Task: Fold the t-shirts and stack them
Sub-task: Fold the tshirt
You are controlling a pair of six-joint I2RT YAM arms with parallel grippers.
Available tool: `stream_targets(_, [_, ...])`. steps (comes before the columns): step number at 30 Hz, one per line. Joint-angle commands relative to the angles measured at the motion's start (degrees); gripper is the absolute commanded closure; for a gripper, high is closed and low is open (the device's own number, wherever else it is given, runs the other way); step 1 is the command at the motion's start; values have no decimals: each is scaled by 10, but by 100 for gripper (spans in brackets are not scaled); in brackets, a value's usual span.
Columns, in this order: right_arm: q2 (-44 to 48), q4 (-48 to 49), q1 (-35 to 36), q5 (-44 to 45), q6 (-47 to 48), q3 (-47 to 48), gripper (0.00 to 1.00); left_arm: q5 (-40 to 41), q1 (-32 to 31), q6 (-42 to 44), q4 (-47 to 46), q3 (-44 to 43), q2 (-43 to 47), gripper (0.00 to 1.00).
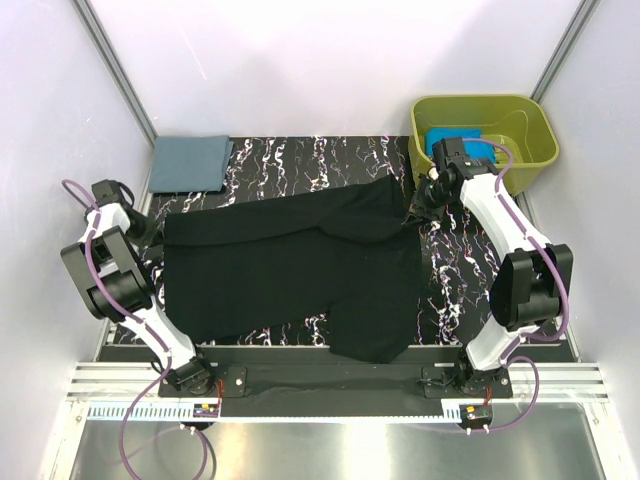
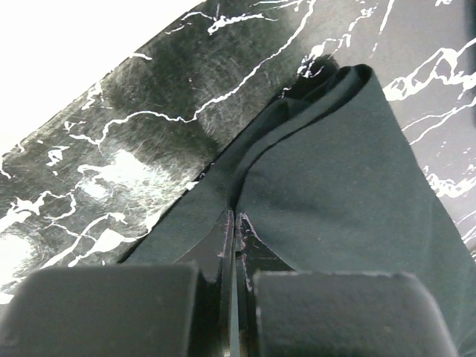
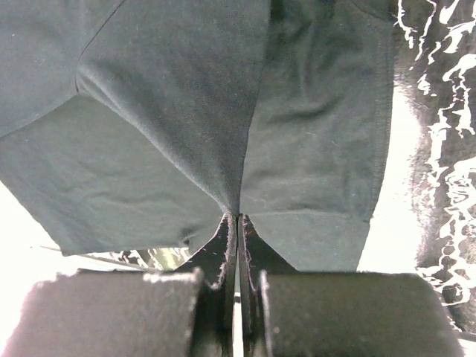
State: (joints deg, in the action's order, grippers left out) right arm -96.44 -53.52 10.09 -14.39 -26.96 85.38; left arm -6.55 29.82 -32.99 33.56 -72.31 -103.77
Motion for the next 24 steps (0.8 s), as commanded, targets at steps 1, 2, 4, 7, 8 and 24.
stream_targets(1, [-8, -9, -3, 19, 10, 15, 100, 20, 4, 14, 4, -13, 3, 100])
stream_targets(2, [-9, -10, -3, 17, 10, 16, 100, 22, 6, 14, 6, -11, 4, 100])
stream_targets(4, [-10, -10, -3, 15, 12, 15, 100, 28, 8, 19, 7, -7, 5, 100])
stream_targets(7, [-14, -10, -2, 15, 17, 7, 100, 30, 12, 22, 8, -3, -4, 100])
stream_targets(8, [-16, -10, -3, 15, 19, 4, 100, 29, 13, 22, 9, -2, -10, 100])
stream_targets(24, [-25, -22, -3, 38, 46, -26, 100, 35, 12, 20, -10, 36, -30, 100])
